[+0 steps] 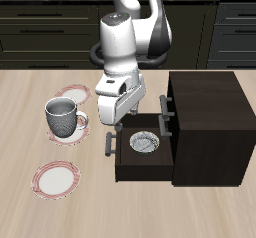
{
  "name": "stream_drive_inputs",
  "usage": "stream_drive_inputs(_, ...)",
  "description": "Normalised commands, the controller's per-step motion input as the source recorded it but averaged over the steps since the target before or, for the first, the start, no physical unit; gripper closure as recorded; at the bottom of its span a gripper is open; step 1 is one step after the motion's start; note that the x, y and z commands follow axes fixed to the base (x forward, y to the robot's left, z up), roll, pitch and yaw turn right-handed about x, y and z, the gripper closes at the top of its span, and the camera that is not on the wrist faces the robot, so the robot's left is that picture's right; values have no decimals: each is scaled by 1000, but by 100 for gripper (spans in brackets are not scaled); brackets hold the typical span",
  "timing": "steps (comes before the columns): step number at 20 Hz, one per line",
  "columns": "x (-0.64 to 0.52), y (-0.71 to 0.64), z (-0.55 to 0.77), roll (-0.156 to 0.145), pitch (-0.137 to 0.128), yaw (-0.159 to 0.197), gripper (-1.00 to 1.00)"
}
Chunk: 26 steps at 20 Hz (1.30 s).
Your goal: Place the bowl on the farthest plate relative to the robot
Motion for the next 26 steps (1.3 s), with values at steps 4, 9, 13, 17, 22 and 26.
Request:
stream_drive_inputs(4, -40, 180, -78, 27, -13, 48, -100)
stream_drive_inputs(9, -70, 150, -86, 9, -13, 20, -100)
stream_drive_inputs(13, -175, 171, -147, 18, -38, 75, -100)
stream_drive_inputs(17, -150, 124, -249, -1, 24, -6, -100)
stream_drive_inputs(22, -159, 104, -144, 10, -5, 4, -100)
stream_drive_inputs(26, -88, 48, -110, 29, -12, 58, -100)
